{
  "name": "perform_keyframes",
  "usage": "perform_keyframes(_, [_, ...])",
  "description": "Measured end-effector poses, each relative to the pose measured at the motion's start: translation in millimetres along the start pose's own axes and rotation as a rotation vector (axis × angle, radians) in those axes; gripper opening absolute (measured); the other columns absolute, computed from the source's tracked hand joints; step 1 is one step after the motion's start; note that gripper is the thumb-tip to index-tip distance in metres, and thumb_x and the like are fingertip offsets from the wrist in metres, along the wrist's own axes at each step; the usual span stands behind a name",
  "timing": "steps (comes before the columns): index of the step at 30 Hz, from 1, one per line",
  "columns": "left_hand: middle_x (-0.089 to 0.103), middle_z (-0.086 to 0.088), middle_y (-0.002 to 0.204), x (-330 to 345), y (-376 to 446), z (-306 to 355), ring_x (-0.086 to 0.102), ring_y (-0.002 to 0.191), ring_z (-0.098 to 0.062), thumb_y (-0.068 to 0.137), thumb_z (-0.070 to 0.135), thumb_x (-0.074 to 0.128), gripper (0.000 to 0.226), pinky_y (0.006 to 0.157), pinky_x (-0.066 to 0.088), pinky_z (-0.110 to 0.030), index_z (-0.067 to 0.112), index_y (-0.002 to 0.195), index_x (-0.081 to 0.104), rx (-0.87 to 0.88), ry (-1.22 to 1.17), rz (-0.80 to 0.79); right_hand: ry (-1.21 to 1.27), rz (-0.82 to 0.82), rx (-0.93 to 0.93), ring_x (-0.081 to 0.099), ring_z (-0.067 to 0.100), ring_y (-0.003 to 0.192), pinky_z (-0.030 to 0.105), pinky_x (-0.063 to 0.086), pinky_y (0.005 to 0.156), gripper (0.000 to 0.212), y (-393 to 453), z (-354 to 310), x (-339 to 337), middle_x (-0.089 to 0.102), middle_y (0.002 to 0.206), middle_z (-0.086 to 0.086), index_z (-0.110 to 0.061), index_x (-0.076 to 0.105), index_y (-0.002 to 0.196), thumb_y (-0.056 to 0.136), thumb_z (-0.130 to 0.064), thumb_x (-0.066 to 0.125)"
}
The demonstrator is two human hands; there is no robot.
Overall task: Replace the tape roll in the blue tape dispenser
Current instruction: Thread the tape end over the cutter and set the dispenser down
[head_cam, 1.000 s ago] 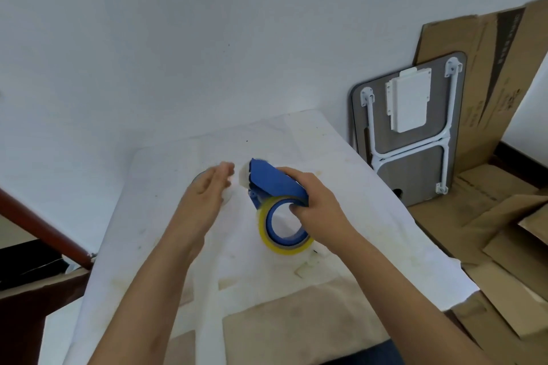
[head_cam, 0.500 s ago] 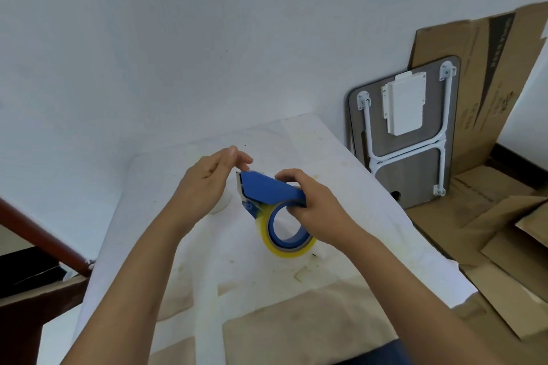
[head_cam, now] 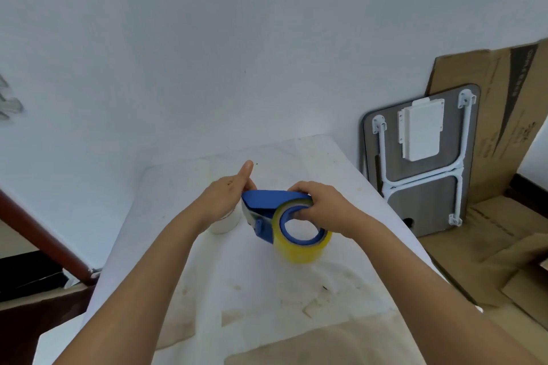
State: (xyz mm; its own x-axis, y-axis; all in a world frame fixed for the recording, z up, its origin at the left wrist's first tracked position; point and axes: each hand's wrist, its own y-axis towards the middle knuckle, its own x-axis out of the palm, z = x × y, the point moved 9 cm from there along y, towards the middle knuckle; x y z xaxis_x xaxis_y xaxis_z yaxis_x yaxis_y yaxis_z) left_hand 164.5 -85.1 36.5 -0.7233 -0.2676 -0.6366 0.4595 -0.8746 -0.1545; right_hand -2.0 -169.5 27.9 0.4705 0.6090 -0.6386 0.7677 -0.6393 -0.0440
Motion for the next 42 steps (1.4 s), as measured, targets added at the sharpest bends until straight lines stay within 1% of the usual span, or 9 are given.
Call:
perform_keyframes(4, [0.071,-0.001,0.102,9.9,18.4,-16.1,0.06,0.102,-0.019,0.093,0.072,0.013,0.073,0.104,0.04,-0.04,0.026,0.099,0.071,-0.057,-0.064,-0.03,-0.047,-0.006,0.046,0.059,0.018,0.087,0.022,0.046,0.067,0.032,25.3,10.5,-3.8,0.066,0.104,0.003,-0.015,0.066,0.11,0.08,-0.009,0.073])
perform_keyframes(7, [0.069,0.001,0.108,17.0,31.7,-24.1,0.06,0.108,-0.02,0.093,0.072,0.014,0.073,0.104,0.039,-0.039,0.027,0.094,0.071,-0.08,-0.023,-0.011,-0.091,-0.01,0.055,0.059,0.02,0.091,0.025,0.044,0.072,0.032,42.3,18.1,-4.4,0.066,0.106,0.005,-0.014,0.066,0.111,0.08,-0.009,0.073])
perform_keyframes(13, [0.064,-0.005,0.103,21.3,57.7,-11.8,0.057,0.102,-0.023,0.102,0.057,0.018,0.071,0.091,0.037,-0.032,0.011,0.098,0.073,-0.036,0.029,0.068,-0.101,0.031,0.037,0.061,0.022,0.096,0.029,0.048,0.079,0.032,63.6,30.9,-11.3,0.068,0.111,0.008,-0.012,0.067,0.109,0.079,-0.004,0.072])
perform_keyframes(18, [0.071,0.0,0.105,22.5,87.0,-22.6,0.061,0.105,-0.027,0.085,0.078,0.012,0.072,0.106,0.038,-0.053,0.031,0.088,0.066,-0.082,0.082,0.11,-0.055,0.115,0.061,0.06,0.021,0.094,0.026,0.046,0.078,0.034,74.9,42.2,-15.6,0.067,0.112,0.008,-0.011,0.066,0.112,0.079,-0.005,0.072])
perform_keyframes(23, [0.065,0.0,0.114,25.0,100.7,-12.5,0.056,0.111,-0.028,0.098,0.063,0.013,0.06,0.099,0.034,-0.047,0.028,0.112,0.059,-0.079,0.206,0.137,-0.113,0.154,0.087,0.06,0.025,0.097,0.03,0.048,0.079,0.036,86.3,47.6,-13.3,0.062,0.116,0.011,-0.011,0.063,0.115,0.079,-0.006,0.07])
perform_keyframes(28, [0.059,-0.003,0.116,33.5,112.4,-20.8,0.053,0.111,-0.028,0.099,0.061,0.018,0.064,0.09,0.032,-0.044,0.018,0.106,0.064,-0.092,0.288,0.121,-0.127,0.161,0.131,0.062,0.03,0.1,0.034,0.052,0.079,0.037,89.1,57.5,-4.9,0.059,0.117,0.012,-0.012,0.061,0.116,0.079,-0.008,0.067])
perform_keyframes(32, [0.05,0.003,0.132,34.6,117.9,-26.7,0.051,0.118,-0.024,0.098,0.062,0.024,0.061,0.098,0.032,-0.045,0.021,0.107,0.068,-0.087,0.268,0.141,-0.186,0.115,0.191,0.061,0.029,0.1,0.043,0.052,0.087,0.036,92.4,66.2,2.6,0.058,0.116,0.009,-0.019,0.059,0.116,0.08,-0.016,0.063])
perform_keyframes(39, [0.049,0.001,0.134,42.1,117.5,-26.9,0.05,0.122,-0.025,0.099,0.062,0.026,0.056,0.105,0.032,-0.047,0.021,0.104,0.065,-0.108,0.273,0.114,-0.19,0.076,0.134,0.06,0.029,0.099,0.037,0.051,0.082,0.04,93.2,69.5,9.1,0.056,0.117,0.012,-0.015,0.056,0.12,0.084,-0.029,0.068])
perform_keyframes(42, [0.046,-0.002,0.14,42.1,115.8,-24.1,0.049,0.125,-0.026,0.099,0.061,0.025,0.059,0.107,0.032,-0.05,0.022,0.117,0.066,-0.095,0.261,0.119,-0.201,0.057,0.151,0.058,0.028,0.1,0.035,0.048,0.079,0.043,94.5,70.3,10.6,0.056,0.119,0.013,-0.015,0.054,0.122,0.085,-0.03,0.068])
